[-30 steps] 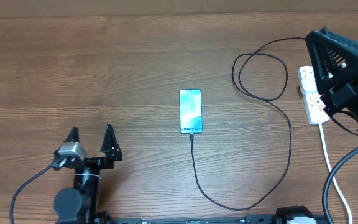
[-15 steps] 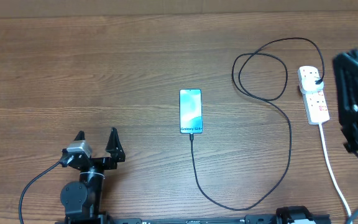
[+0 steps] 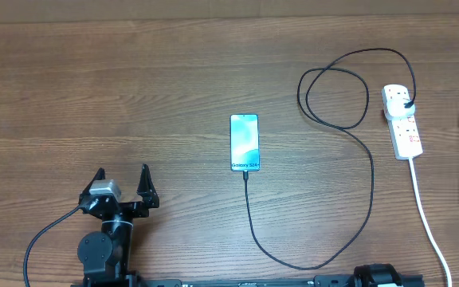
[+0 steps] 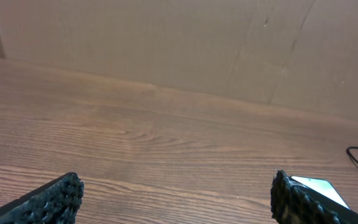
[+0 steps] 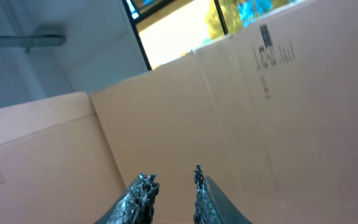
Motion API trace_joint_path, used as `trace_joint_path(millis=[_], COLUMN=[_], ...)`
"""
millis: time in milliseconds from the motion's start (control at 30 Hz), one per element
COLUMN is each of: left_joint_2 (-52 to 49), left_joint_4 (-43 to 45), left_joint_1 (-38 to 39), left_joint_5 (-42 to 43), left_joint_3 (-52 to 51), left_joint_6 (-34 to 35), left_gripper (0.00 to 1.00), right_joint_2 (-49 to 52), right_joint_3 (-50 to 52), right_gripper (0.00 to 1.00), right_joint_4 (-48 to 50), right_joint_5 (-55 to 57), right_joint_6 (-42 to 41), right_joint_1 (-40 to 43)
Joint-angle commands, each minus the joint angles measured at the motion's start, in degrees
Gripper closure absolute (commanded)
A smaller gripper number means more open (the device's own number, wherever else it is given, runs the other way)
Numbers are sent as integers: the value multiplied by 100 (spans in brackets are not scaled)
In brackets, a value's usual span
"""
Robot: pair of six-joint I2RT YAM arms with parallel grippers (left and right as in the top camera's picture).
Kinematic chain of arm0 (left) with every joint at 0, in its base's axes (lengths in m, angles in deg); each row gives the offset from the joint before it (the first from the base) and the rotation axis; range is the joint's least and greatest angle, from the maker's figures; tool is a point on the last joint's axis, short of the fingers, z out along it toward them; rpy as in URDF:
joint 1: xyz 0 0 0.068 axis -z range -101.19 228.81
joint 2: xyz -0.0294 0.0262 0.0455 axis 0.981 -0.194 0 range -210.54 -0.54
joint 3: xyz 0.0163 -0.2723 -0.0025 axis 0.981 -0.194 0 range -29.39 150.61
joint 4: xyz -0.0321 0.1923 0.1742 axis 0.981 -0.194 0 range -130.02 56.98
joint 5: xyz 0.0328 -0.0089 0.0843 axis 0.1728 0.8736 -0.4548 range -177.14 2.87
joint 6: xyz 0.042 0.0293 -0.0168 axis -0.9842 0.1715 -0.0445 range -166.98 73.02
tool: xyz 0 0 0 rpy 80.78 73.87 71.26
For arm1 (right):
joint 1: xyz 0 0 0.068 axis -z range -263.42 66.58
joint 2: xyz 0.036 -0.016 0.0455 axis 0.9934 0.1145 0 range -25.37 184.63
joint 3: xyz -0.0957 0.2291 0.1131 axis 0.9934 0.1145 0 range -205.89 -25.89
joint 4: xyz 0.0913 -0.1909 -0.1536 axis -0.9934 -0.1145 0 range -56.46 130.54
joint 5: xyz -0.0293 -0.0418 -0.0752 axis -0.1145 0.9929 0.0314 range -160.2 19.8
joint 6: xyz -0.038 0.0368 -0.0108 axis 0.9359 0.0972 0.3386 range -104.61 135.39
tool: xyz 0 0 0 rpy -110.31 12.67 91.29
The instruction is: Plug charger to phone and switch on socket
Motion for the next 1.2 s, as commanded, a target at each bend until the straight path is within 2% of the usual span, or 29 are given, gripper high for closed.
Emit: trace_joint_path(millis=[0, 500, 733, 800, 933, 1067, 1167], left_joint_2=[39, 57, 55, 55, 55, 55, 55], left_joint_4=[-22, -22, -22, -22, -22, -22, -22], left_joint_1=[-68, 94, 92, 92, 92, 92, 92], left_joint_5=[-81, -85, -85, -85, -85, -85, -85], left_joint_3=[-24, -24, -24, -24, -24, -24, -24], left_joint_6=[-188, -190, -188, -190, -188, -188, -190], left_gripper=[0, 0, 0, 1, 0, 0, 0], right_joint_2=[-170, -229, -264, -295, -466, -763, -870], right_joint_3=[24, 94, 94, 94, 94, 94, 92], right_gripper=[75, 75, 74, 70, 67, 56, 35], right_joint_4=[31, 55, 140, 249, 332, 348, 431], right_joint_5=[66, 28, -769, -914, -931, -929, -931], right_joint_6=[225, 315, 315, 315, 317, 321, 321], right_joint_1=[-31, -33, -33, -33, -33, -31, -26])
